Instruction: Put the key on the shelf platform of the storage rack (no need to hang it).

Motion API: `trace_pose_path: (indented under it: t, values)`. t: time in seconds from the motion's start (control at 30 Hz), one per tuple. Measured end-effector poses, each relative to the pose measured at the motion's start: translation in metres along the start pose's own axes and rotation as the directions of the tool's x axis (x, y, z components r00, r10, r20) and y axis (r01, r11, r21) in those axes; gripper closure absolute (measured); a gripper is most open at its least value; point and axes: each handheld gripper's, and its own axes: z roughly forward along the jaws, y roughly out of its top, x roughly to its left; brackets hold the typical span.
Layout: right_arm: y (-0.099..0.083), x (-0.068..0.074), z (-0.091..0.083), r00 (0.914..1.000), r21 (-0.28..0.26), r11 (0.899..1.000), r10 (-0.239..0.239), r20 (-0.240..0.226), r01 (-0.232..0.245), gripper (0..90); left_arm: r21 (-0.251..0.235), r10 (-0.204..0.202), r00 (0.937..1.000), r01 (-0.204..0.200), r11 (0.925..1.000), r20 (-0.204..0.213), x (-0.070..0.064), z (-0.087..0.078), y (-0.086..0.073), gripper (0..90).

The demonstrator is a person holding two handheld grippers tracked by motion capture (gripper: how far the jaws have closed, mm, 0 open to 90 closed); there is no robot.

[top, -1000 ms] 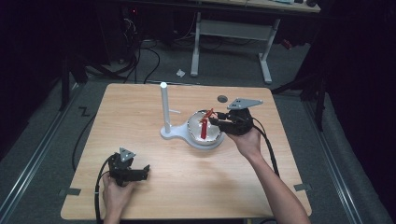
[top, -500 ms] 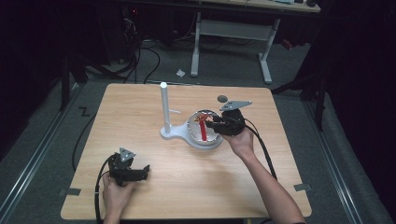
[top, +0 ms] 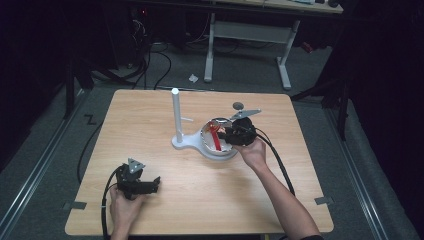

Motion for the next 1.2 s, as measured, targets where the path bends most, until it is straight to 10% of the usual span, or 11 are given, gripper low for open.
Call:
trace_pose_path:
  t: [0.73, 1.2]
  values:
    - [-0.006, -0.004, 0.014, 0.9996, 0.037, 0.999, 0.024, 0.016, -0.024, 58.0, -0.001, -0.001, 1.0, 0.001, 1.0, 0.0, 0.0, 0.0, 0.0, 3.0]
    - [-0.011, -0.008, -0.012, 0.9987, -0.019, 0.999, 0.034, 0.039, -0.034, 48.6, -0.001, -0.001, 1.0, 0.001, 1.0, 0.0, 0.0, 0.0, 0.0, 3.0]
